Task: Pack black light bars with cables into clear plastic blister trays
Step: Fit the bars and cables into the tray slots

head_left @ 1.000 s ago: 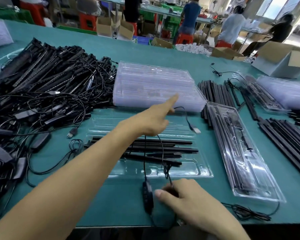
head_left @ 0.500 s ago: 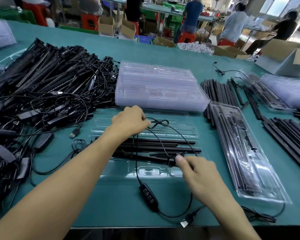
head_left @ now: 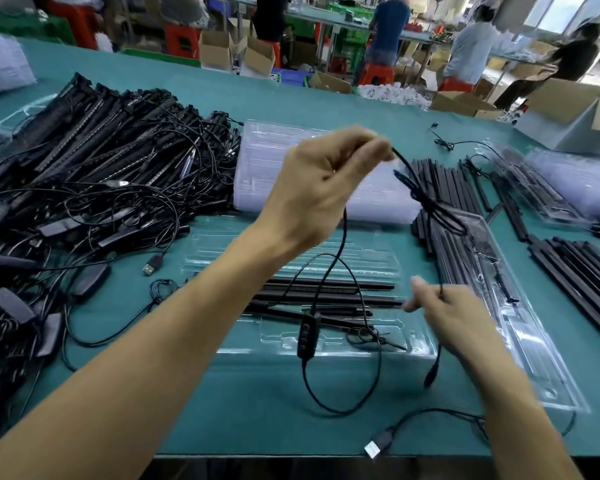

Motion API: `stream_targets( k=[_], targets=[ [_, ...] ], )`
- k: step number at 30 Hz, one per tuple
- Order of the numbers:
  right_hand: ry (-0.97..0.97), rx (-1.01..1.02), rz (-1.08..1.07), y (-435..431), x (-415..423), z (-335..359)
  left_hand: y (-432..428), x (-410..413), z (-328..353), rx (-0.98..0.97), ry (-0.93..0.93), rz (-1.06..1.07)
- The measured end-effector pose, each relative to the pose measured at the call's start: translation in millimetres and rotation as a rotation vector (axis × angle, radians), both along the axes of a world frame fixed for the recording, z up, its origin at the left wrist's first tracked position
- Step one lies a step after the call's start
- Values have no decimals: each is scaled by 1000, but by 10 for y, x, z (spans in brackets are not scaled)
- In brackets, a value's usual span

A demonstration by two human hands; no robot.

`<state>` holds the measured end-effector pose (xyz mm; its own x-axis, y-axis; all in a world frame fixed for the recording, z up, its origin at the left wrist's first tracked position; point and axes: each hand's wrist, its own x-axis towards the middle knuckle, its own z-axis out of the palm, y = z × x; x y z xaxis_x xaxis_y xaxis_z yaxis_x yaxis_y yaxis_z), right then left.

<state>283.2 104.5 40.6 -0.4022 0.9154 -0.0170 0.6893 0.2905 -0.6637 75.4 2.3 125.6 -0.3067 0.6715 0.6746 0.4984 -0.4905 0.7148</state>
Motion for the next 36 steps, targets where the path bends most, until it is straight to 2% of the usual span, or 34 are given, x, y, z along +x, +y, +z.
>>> stream_targets(
  k=[2,4,5,7,8,10,14,16,18,21,25,29,31,33,36],
  targets=[
    [269,72,-59,32,59,233,-55,-40,70,85,-154,55],
    [606,116,-8,7,26,509,-106,-132,63,110,-351,179],
    [740,110,84,-51,-33,637,-132,-197,29,128,-463,242],
    [828,42,341,-184,-191,768,-196,-365,-72,200,-701,372],
    [803,-9,433,-234,-278,763,-240,-461,-139,249,-823,438],
    [633,-80,479,-292,-424,624,-364,-649,-301,333,-1041,573],
    [87,117,462,-315,-490,113,-741,-914,-720,527,-1245,850],
    [-97,106,450,-325,-442,-98,-919,-1001,-928,640,-1258,907],
    [-209,33,366,-329,-410,-198,-1035,-1064,-1098,664,-1202,960],
    [-200,7,303,-340,-418,-240,-1104,-1098,-1239,612,-1122,1059],
    [-105,12,304,-395,-407,-204,-1236,-1103,-1353,353,-1014,1234],
    [38,9,225,-358,-259,-152,-1443,-989,-1530,21,-702,1032],
    [142,2,142,-278,-135,-139,-1493,-955,-1575,-89,-706,992],
    [196,-3,74,-189,-12,-129,-1523,-969,-1581,-81,-798,1070],
    [3,32,71,-59,93,-182,-1536,-969,-1550,144,-937,1113]
  ],
)
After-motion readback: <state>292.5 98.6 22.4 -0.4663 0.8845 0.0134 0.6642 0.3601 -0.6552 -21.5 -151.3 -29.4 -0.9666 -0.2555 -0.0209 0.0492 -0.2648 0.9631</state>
